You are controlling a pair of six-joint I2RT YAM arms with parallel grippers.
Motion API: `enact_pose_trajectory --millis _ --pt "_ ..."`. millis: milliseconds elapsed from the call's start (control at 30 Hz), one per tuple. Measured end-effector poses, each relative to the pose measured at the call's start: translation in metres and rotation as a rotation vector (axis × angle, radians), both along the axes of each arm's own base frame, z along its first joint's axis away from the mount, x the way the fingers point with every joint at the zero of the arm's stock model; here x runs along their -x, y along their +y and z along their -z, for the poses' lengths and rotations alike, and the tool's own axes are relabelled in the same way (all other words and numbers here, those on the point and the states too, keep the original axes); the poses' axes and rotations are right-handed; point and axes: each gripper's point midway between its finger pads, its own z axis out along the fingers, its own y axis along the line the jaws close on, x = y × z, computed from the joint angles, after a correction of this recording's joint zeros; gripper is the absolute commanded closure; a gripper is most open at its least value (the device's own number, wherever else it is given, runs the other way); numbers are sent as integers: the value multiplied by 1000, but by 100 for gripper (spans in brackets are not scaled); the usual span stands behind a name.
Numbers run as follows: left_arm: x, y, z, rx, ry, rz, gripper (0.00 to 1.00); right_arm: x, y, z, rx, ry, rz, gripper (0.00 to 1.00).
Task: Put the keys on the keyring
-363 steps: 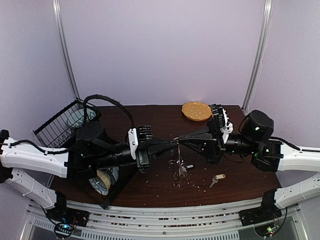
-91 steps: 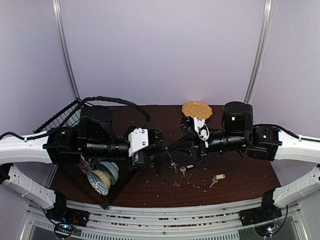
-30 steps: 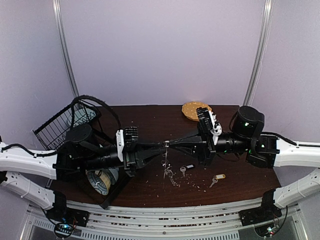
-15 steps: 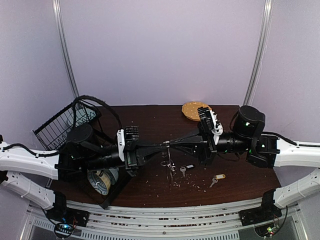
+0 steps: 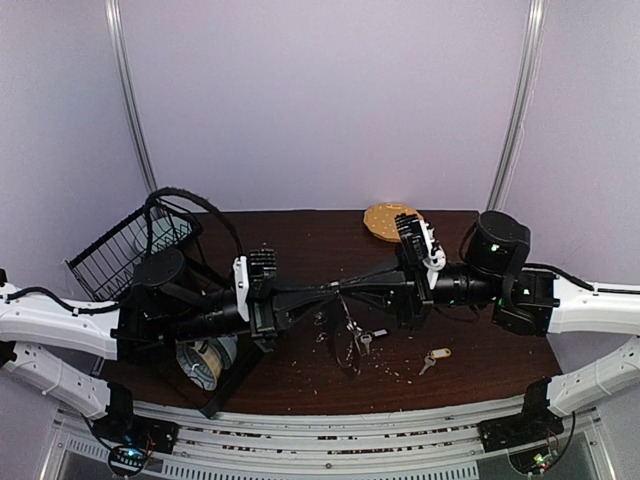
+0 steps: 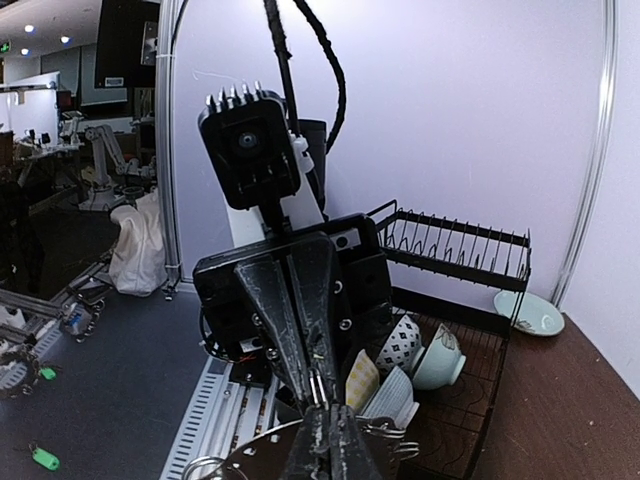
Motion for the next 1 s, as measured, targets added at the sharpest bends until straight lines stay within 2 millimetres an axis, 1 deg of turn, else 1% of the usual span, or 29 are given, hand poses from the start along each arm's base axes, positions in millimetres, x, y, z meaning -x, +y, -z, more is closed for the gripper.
enact_pose_trajectory --millis 67,100,200,300,433,500,633,733,900,1000 --pt "0 0 1 -9 -12 -3 100 0 0 1 4 2 0 70" --pt "0 1 3 -22 -23 -6 100 1 -1 0 5 -2 -1 67" --pt "2 8 10 -86 -74 -12 100 4 -8 -2 11 -13 3 62" --pt "10 17 13 -160 -143 12 100 11 -21 -7 24 -40 7 62" --pt "27 29 -3 -208 -246 80 100 14 -37 -11 38 -69 33 61" --pt "35 31 -13 -218 -291 120 100 11 -41 -12 42 -77 60 61" --pt "52 34 -21 -253 -358 218 100 0 -49 -10 60 -72 141 61" --pt "65 36 -22 -289 -394 303 100 -8 -53 -5 70 -65 196 62" --pt "83 44 -24 -328 -451 417 100 -18 -54 13 103 -46 248 62" --pt "90 48 -25 -338 -472 459 100 -23 -54 24 122 -32 270 62"
